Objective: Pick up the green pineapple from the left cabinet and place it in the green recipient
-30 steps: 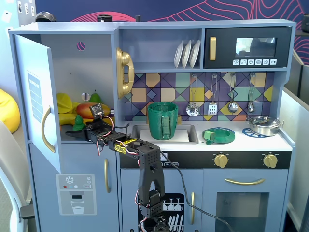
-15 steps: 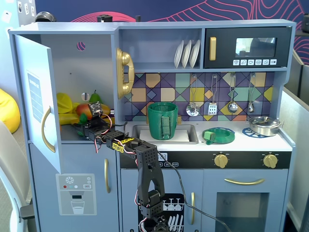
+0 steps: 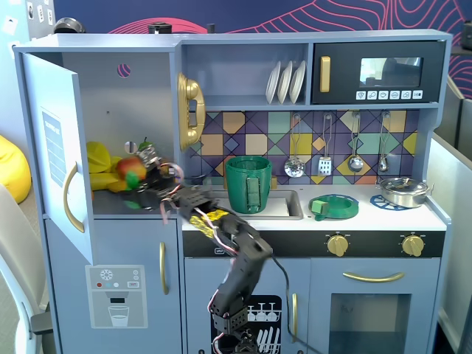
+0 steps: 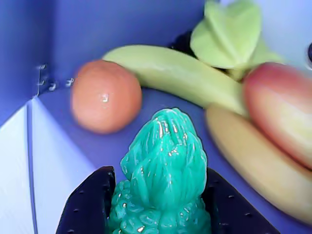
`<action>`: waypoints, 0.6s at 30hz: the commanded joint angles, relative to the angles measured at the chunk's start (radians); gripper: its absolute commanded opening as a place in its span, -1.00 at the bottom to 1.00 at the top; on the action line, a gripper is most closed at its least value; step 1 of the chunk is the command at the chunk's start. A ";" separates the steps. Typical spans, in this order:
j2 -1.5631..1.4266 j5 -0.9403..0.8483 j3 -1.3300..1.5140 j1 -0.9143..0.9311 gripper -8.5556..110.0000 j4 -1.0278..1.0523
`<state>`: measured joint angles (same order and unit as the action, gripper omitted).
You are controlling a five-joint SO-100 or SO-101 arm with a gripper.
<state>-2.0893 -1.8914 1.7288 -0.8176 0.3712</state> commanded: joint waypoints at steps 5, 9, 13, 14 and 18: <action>-0.339 -0.133 -0.041 0.103 -0.86 0.407; -0.353 -0.084 -0.124 0.239 -0.86 0.491; -0.276 -0.038 -0.293 0.456 -0.86 0.558; -0.252 -0.035 -0.341 0.499 -0.86 0.580; -0.140 -0.008 -0.508 0.646 -0.86 0.606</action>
<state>-2.2979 -1.9282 1.4036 -0.2961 0.9618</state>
